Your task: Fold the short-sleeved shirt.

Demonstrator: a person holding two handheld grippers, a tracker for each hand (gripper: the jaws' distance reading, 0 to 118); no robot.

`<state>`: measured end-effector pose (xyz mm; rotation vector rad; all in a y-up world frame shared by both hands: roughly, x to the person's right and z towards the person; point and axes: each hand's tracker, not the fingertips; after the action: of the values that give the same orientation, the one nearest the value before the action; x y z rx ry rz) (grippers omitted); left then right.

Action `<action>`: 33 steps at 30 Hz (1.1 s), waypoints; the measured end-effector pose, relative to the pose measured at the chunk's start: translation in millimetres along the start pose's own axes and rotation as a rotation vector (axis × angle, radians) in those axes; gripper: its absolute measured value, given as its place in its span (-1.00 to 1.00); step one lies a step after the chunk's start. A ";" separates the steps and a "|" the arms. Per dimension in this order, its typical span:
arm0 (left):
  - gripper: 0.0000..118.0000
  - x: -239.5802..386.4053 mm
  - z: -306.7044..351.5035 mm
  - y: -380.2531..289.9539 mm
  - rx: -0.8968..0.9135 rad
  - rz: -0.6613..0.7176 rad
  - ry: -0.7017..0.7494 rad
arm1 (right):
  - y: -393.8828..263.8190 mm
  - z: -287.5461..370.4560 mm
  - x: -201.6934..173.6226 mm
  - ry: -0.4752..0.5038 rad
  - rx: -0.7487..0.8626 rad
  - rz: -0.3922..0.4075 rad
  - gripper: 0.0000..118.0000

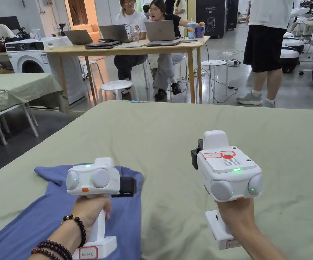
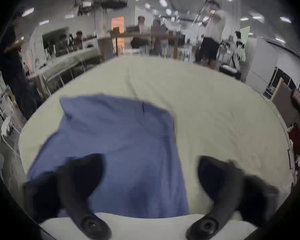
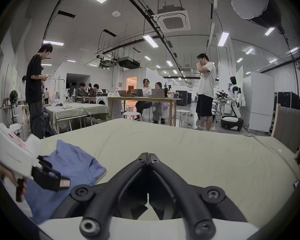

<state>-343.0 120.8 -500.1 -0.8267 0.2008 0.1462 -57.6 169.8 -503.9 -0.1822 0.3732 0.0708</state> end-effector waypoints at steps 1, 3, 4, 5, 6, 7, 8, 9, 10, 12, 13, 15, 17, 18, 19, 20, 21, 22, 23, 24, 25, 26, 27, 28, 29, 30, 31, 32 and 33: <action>1.00 -1.3 -7.4 -5.1 0.001 -0.008 0.022 | -2.1 -0.2 0.9 0.001 -0.004 0.005 -1.00; 0.93 -3.2 -17.8 -12.1 0.026 -0.021 0.047 | -7.4 -2.1 2.1 0.005 -0.013 0.013 -1.00; 0.93 -3.6 -20.5 -17.7 0.011 -0.024 0.065 | -8.9 -2.9 3.0 0.006 -0.018 0.013 -1.00; 0.93 -5.6 -27.1 -20.6 -0.014 -0.021 0.071 | -11.0 -4.0 3.9 0.009 -0.025 0.014 -1.00; 0.93 -7.3 -32.1 -21.8 -0.037 -0.012 0.070 | -14.7 -6.2 4.1 0.011 -0.028 0.016 -1.00; 0.92 -9.1 -36.3 -22.5 -0.044 0.001 0.059 | -16.5 -7.1 4.4 0.012 -0.031 0.019 -1.00; 0.93 -11.1 -39.9 -23.9 -0.049 0.011 0.049 | -18.4 -7.9 4.8 0.013 -0.034 0.022 -1.00; 0.93 -10.7 -42.0 -24.2 -0.042 0.020 0.053 | -20.2 -8.8 5.2 0.016 -0.036 0.025 -1.00; 0.94 -9.8 -44.5 -23.8 -0.036 0.022 0.052 | -17.7 -5.4 5.2 0.017 -0.038 0.026 -1.00; 0.96 -8.6 -54.3 -21.0 -0.044 0.012 0.042 | -19.8 -5.9 5.1 0.020 -0.048 0.030 -1.00; 0.97 -7.6 -58.4 -21.0 -0.051 0.004 0.042 | -21.6 -6.6 5.2 0.021 -0.053 0.032 -1.00; 1.00 -4.7 -68.0 -24.6 -0.072 -0.025 0.055 | -28.6 -8.8 5.4 0.025 -0.063 0.038 -1.00; 0.97 -2.2 -69.3 -31.9 -0.061 -0.054 0.065 | -31.8 -10.3 5.7 0.027 -0.070 0.047 -1.00; 0.82 -1.6 -66.6 -32.9 -0.049 -0.049 0.069 | -31.7 -9.4 5.5 0.025 -0.072 0.051 -1.00; 0.60 -0.9 -64.3 -32.6 -0.048 -0.049 0.074 | -32.2 -9.5 5.3 0.024 -0.074 0.053 -1.00; 0.33 -0.8 -60.6 -32.0 -0.046 -0.058 0.079 | -32.6 -10.0 5.1 0.023 -0.077 0.052 -1.00; 0.23 -0.7 -55.4 -31.8 -0.027 -0.071 0.087 | -32.9 -10.2 4.8 0.025 -0.081 0.050 -1.00; 0.12 -0.5 -51.6 -31.0 -0.011 -0.079 0.097 | -34.8 -13.4 5.1 0.026 -0.083 0.048 -1.00; 0.00 -0.9 -46.9 -30.1 0.007 -0.079 0.137 | -35.8 -14.4 4.2 0.025 -0.083 0.046 -1.00; -0.60 -3.5 -44.0 -28.8 0.023 -0.092 0.181 | -35.8 -14.0 3.1 0.026 -0.082 0.044 -1.00; -0.89 -6.7 -43.7 -29.3 0.016 -0.095 0.194 | -35.6 -13.6 2.6 0.029 -0.082 0.041 -1.00; -0.89 -11.5 -41.5 -29.7 0.026 -0.078 0.119 | -35.0 -13.9 2.4 0.032 -0.085 0.032 -1.00; -0.89 -14.7 -42.1 -30.5 0.017 -0.079 0.126 | -34.3 -13.6 1.9 0.034 -0.089 0.025 -1.00; -0.89 -16.6 -43.5 -30.1 0.019 -0.081 0.112 | -34.0 -12.7 1.7 0.036 -0.090 0.024 -1.00; -0.89 -17.3 -43.6 -30.4 0.025 -0.089 0.110 | -34.0 -11.3 1.1 0.035 -0.087 0.029 -1.00; -0.89 -17.2 -41.7 -31.4 0.033 -0.093 0.109 | -32.4 -9.2 1.0 0.031 -0.082 0.038 -1.00; -0.89 -16.7 -39.3 -32.1 0.046 -0.096 0.108 | -31.5 -8.1 1.5 0.029 -0.080 0.043 -1.00; -0.89 -14.3 -35.9 -32.2 0.069 -0.108 0.110 | -31.0 -7.6 2.5 0.027 -0.079 0.045 -1.00; -0.89 -11.2 -32.2 -31.4 0.088 -0.114 0.120 | -30.5 -7.2 4.2 0.024 -0.079 0.046 -1.00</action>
<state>-351.2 75.3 -496.3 -0.7579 0.2708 -0.0196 -53.2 138.6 -507.0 -0.2532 0.3989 0.1285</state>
